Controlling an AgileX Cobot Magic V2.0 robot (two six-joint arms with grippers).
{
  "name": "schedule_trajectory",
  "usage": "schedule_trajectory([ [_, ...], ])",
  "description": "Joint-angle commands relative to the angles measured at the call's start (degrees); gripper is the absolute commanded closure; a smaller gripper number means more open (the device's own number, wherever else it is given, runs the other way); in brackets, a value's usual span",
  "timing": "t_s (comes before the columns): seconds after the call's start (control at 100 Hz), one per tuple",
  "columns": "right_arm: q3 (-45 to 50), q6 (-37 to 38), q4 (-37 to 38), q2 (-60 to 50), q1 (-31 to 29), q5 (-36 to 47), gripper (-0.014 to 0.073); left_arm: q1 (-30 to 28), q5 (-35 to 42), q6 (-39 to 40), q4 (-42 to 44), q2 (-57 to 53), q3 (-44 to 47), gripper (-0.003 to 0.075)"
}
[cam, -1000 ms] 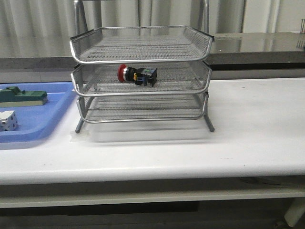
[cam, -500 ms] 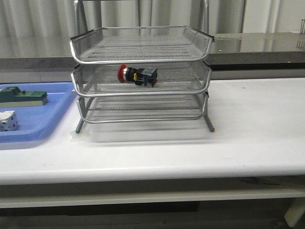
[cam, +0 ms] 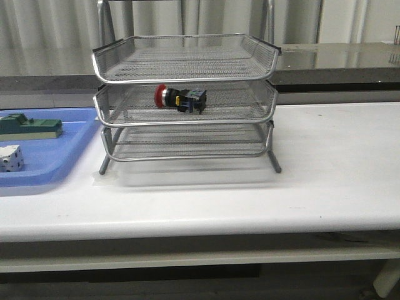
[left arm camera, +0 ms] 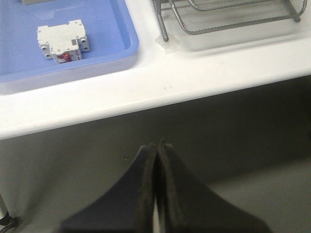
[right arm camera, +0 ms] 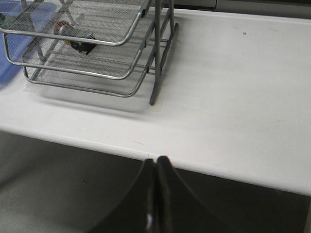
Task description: Place button on rack with both arms
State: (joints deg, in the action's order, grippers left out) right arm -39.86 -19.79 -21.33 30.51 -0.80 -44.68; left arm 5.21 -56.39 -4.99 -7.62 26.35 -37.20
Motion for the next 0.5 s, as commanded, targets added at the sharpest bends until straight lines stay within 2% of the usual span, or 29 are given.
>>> schedule_trajectory([
  [0.0,-1.25,-0.72,-0.64,0.06,-0.36,3.26,0.0653,-0.09,3.58,0.67,-1.09,0.25,-1.34,0.0741],
  [0.32,-1.25,-0.72,-0.19,-0.02,-0.36,5.0,0.0653,-0.09,3.58,0.67,-1.09,0.25,-1.34,0.0741],
  [0.49,1.11,2.94,4.48,-2.94,-0.36,10.03,0.0653,-0.09,3.58,0.67,-1.09,0.25,-1.34,0.0741],
])
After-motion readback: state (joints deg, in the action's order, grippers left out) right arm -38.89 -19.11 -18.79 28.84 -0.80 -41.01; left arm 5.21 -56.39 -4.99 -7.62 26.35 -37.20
